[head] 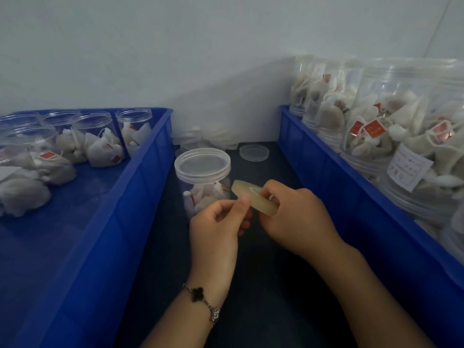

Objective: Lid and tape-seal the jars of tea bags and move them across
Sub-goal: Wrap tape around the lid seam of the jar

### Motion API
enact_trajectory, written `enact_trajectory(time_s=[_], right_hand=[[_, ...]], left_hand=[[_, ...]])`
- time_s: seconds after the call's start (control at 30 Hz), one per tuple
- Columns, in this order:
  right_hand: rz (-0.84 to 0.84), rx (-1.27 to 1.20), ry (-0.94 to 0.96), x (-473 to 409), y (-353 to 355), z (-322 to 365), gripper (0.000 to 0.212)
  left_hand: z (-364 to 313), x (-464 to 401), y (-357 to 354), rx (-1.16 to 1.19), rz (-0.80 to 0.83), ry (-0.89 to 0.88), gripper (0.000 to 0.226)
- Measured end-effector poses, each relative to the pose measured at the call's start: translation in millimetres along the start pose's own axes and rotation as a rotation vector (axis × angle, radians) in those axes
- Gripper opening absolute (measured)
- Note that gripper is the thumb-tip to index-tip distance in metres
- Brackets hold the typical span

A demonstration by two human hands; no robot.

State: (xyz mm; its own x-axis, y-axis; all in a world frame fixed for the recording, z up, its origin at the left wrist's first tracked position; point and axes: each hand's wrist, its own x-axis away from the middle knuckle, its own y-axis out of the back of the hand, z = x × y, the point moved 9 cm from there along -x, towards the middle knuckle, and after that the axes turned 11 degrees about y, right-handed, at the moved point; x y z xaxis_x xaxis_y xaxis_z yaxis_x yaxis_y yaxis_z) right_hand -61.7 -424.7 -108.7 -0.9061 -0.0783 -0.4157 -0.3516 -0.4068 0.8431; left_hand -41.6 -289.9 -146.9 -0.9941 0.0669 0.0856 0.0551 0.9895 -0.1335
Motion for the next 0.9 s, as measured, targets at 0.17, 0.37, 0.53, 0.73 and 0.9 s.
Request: enact_trajectory(time_s=[0.17, 0.37, 0.53, 0.73, 0.9], right_hand=[[0.018, 0.027, -0.036, 0, 0, -5, 0.013], [0.057, 0.018, -0.137, 0, -6, -8, 0.016], [0.130, 0.082, -0.251, 2, -12, -10, 0.020], [0.430, -0.351, -0.113, 12, -16, 14, 0.095], [0.505, -0.317, -0.087, 13, -16, 11, 0.038]], left_hand=[[-15, 8, 4, -0.202, -0.087, -0.218, 0.017], [-58, 66, -9, -0.697, -0.345, -1.155, 0.014], [-64, 70, -7, -0.719, -0.370, -1.209, 0.014], [-75, 45, 31, -0.543, -0.460, -0.987, 0.021], [-71, 35, 36, -0.509, -0.497, -0.904, 0.015]])
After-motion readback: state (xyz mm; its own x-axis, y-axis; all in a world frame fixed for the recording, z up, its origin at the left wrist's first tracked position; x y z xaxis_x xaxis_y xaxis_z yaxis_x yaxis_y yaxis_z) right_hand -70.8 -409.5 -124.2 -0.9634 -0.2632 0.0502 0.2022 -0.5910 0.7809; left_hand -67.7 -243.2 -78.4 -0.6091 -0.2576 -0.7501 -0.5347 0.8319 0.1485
